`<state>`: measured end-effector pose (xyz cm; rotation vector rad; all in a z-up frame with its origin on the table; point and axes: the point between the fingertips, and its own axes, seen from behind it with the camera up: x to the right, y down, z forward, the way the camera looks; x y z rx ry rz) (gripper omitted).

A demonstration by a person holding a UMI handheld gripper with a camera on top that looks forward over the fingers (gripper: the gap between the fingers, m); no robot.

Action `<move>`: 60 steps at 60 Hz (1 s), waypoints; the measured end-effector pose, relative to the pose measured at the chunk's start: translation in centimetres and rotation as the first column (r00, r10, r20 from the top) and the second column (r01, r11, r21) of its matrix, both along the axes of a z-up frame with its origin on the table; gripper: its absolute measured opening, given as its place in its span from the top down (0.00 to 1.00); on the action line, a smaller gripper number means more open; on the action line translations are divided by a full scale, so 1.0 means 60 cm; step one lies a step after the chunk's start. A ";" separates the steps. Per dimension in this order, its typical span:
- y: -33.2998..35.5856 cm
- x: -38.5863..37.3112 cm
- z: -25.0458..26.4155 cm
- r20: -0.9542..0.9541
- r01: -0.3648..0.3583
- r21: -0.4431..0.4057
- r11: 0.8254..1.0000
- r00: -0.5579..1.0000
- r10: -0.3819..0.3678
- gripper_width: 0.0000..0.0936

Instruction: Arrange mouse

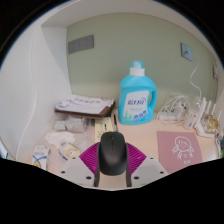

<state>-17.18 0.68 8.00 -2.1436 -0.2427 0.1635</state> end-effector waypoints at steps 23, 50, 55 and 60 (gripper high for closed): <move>0.112 0.298 0.257 -0.089 0.156 0.242 0.958 0.986 -0.138 0.62; 0.145 0.506 -0.152 0.065 0.224 -0.126 0.966 0.974 -0.217 0.49; 0.133 0.515 -0.143 0.081 0.248 -0.145 0.958 0.968 -0.238 0.18; 0.118 0.509 -0.112 0.072 0.245 -0.126 0.961 0.969 -0.237 0.11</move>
